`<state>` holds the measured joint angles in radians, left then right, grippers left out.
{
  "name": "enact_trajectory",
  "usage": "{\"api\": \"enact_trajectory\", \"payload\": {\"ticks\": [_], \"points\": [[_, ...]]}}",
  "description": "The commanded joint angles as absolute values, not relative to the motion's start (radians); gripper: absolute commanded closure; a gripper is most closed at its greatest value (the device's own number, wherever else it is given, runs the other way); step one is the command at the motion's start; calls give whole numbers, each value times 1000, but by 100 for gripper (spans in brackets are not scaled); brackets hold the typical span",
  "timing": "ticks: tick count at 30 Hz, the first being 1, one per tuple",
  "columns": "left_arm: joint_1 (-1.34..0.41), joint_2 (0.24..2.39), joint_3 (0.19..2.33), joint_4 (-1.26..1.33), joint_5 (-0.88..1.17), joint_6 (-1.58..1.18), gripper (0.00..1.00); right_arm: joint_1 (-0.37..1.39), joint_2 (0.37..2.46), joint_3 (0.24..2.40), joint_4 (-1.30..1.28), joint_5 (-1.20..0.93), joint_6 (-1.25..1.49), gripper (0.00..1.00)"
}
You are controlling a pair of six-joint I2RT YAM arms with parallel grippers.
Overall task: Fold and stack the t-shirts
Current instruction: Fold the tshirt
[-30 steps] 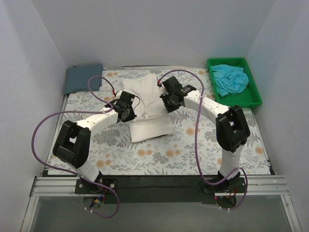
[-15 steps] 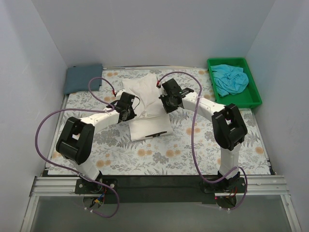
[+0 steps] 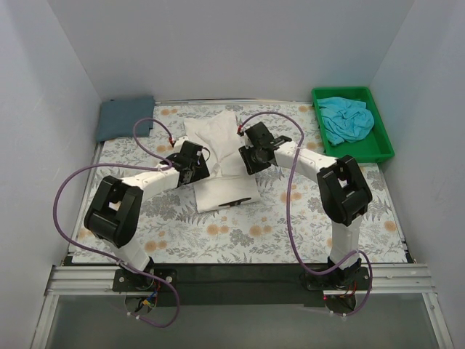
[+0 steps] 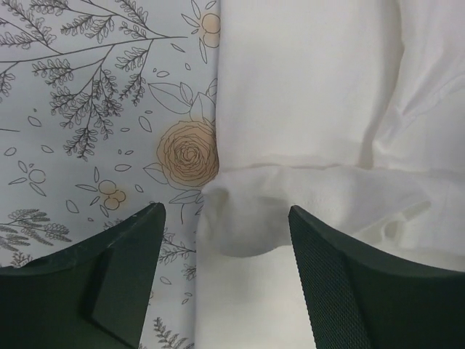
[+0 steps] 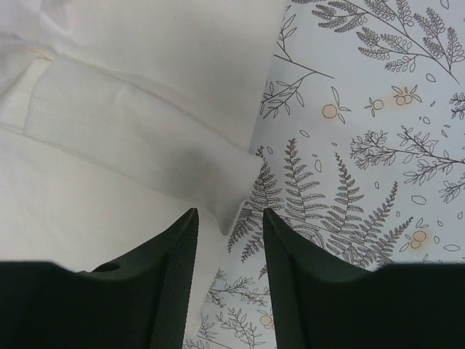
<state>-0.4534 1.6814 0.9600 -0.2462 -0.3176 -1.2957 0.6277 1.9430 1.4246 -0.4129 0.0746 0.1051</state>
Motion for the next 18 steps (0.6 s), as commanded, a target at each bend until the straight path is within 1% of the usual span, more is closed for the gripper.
{"api": "enact_trajectory", "payload": {"ticks": [1,3,6,7,8,9,10,11,12,13,16,18], "points": [[-446,1572,1009,-309,-351,-1284,33,623,1858,1462,-411,49,112,58],[-449,1549,1050,-360,-341,-1307,32,624,1833,1460,-436,9,115,58],[-463,1482,1049,-429,-299,-1348,33,638,1804,1425,-439,-47,130,59],[-477,1441,1037,-443,-284,-1357,41,641,1802,1411,-436,-55,136,61],[-486,1424,1022,-445,-249,-1367,46,649,1802,1405,-433,-63,144,63],[-501,1410,990,-443,-221,-1393,56,652,1815,1402,-433,-87,152,67],[-506,1401,973,-439,-189,-1403,62,656,1822,1404,-433,-97,156,69],[-512,1396,960,-436,-117,-1411,64,657,1828,1405,-431,-107,163,71],[-521,1402,948,-434,-101,-1420,65,660,1842,1407,-428,-121,172,73],[-555,1407,931,-428,-95,-1433,66,663,1851,1408,-423,-127,175,74],[-635,1449,925,-419,-124,-1445,68,670,1885,1411,-399,-152,193,76],[-653,1488,919,-413,-130,-1463,70,673,1913,1413,-385,-173,205,76]]}}
